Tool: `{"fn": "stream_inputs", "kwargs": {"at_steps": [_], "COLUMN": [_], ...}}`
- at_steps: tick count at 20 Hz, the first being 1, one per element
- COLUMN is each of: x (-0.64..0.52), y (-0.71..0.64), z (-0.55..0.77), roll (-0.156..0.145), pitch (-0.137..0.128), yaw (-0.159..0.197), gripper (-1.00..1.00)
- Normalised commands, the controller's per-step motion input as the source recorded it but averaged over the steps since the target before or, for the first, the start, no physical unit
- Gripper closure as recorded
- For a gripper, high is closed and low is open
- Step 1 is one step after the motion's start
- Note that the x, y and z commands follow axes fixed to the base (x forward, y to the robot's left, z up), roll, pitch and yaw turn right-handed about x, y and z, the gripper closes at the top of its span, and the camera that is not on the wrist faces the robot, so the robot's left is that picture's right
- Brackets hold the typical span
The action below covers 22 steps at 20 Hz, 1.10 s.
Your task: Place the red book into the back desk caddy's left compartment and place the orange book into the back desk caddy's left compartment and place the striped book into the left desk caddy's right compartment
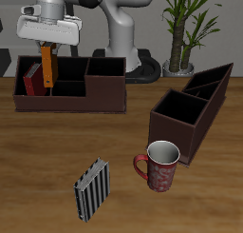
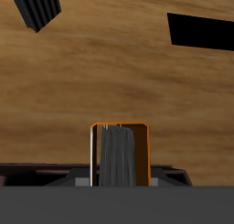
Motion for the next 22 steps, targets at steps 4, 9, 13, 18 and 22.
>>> {"fn": "stream_inputs", "kwargs": {"at_steps": [4, 9, 13, 18, 22], "x": [-0.49, -0.34, -0.33, -0.20, -0.19], "y": [-0.63, -0.25, -0.12, 0.18, 0.01], "z": [0.05, -0.01, -0.05, -0.01, -0.04], "roll": [-0.065, -0.035, -0.046, 0.031, 0.014], "pitch": [-0.024, -0.017, -0.009, -0.023, -0.013], "yaw": [0.001, -0.022, -0.020, 0.019, -0.007], "gripper": [1.00, 1.00, 1.00, 1.00, 1.00]}}
